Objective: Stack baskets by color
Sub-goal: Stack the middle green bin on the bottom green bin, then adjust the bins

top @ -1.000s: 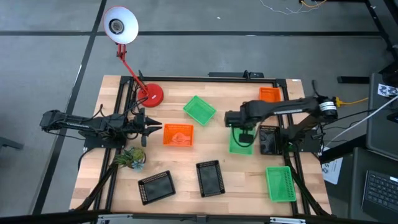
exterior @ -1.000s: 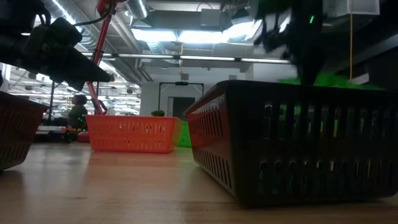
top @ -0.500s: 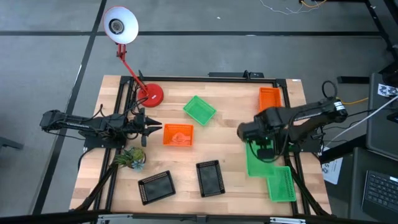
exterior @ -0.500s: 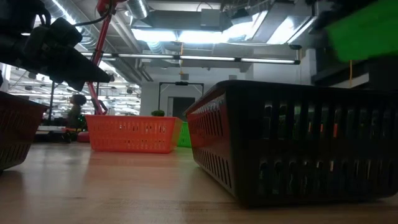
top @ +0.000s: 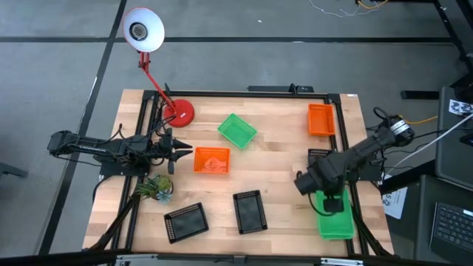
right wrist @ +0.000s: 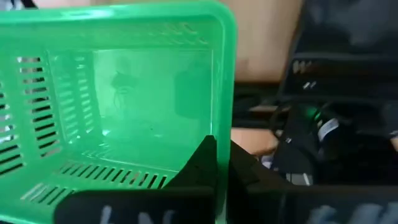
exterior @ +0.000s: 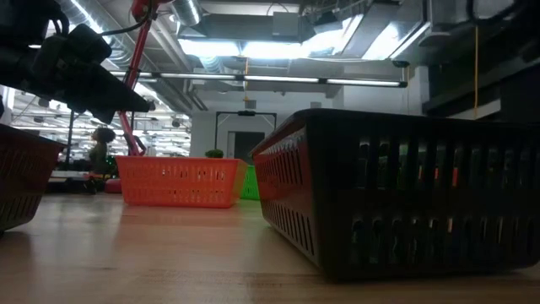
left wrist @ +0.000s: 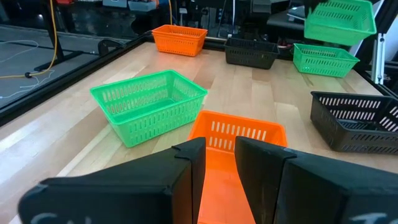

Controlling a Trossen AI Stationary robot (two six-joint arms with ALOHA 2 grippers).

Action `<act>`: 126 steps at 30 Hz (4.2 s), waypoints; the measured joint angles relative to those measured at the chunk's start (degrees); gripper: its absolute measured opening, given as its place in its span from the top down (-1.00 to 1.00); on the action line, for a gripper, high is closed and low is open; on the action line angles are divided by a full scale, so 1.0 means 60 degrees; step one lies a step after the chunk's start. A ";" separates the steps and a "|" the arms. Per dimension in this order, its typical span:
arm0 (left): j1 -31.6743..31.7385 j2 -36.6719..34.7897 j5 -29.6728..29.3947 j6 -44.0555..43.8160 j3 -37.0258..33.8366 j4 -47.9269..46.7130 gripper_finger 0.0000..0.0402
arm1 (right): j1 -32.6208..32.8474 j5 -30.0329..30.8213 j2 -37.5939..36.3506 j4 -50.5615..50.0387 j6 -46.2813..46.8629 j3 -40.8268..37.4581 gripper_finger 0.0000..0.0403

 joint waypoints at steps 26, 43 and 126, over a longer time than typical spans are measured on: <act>0.0001 0.0002 -0.0001 -0.0031 -0.0001 0.0004 0.60 | 0.1341 0.0210 0.0004 0.1908 0.1328 -0.1103 0.81; -0.0001 0.0000 0.0000 -0.0033 0.0000 0.0004 0.60 | 0.1294 0.0369 0.0004 0.2305 0.1793 -0.0792 0.47; -0.9826 1.2636 0.2808 -1.4246 1.0322 -0.8770 1.00 | -0.1238 0.8760 0.0004 0.8297 0.1358 -0.0542 0.51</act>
